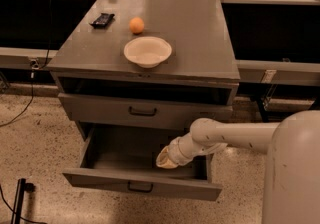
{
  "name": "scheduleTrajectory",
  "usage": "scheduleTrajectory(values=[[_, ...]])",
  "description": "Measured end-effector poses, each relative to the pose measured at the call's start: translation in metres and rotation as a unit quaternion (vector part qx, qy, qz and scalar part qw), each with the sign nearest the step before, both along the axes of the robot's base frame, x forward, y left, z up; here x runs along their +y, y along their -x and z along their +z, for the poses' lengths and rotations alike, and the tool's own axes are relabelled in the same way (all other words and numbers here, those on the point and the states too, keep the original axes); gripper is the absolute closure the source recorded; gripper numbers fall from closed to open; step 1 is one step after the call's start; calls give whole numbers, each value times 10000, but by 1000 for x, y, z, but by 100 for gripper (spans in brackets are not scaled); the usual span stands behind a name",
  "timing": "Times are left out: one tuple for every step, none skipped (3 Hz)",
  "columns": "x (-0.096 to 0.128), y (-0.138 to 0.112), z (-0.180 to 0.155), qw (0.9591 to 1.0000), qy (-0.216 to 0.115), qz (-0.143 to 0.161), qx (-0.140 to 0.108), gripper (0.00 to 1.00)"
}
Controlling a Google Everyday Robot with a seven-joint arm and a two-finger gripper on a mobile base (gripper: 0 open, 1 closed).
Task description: Open middle drawer
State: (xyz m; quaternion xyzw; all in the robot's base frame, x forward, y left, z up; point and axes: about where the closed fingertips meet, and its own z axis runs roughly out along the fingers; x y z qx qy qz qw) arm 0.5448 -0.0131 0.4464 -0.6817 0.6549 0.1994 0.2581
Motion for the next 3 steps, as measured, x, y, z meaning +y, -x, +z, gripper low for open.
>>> scheduleTrajectory(values=[[1,0,-1,10000,-8,-2,6,100],[14,5,-14,9999,-135,7,76,100],[34,16,-40,9999,-101,-56,88,100]])
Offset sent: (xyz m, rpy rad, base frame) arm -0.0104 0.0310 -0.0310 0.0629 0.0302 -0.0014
